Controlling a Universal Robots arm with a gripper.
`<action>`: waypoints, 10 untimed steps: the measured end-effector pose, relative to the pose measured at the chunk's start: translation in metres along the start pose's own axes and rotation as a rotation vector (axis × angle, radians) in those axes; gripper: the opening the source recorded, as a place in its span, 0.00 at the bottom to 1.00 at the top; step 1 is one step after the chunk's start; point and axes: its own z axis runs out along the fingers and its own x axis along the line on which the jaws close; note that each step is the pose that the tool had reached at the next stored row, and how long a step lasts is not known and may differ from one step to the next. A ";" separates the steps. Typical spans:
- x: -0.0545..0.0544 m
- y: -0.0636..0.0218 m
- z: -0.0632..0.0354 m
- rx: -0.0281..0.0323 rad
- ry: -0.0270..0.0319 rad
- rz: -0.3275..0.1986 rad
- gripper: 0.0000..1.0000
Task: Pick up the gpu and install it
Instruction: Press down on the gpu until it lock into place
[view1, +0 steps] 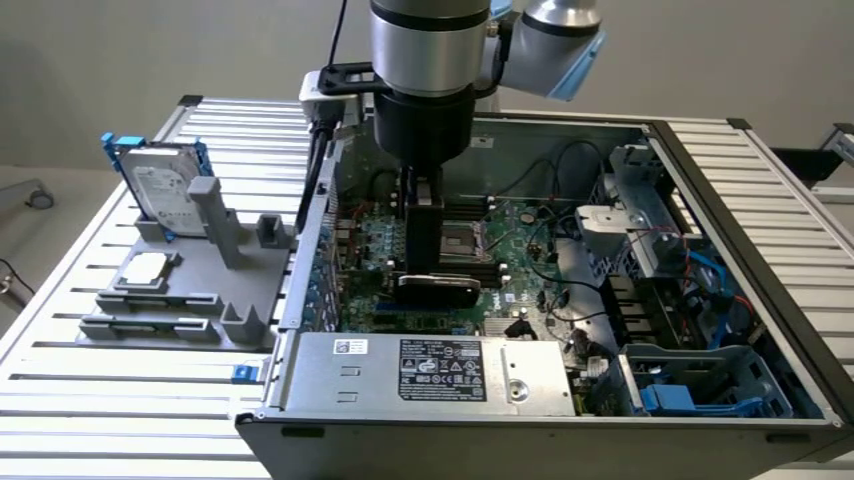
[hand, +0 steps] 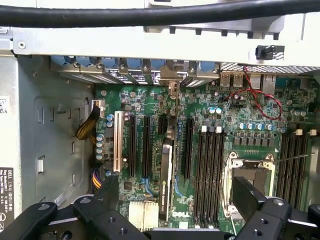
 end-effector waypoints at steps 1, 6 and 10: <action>0.000 0.0000 -0.0001 -0.0001 0.0001 0.000 0.99; 0.000 0.0000 -0.0001 -0.0001 0.0001 0.000 0.99; 0.000 0.0000 -0.0001 -0.0001 0.0001 0.000 0.99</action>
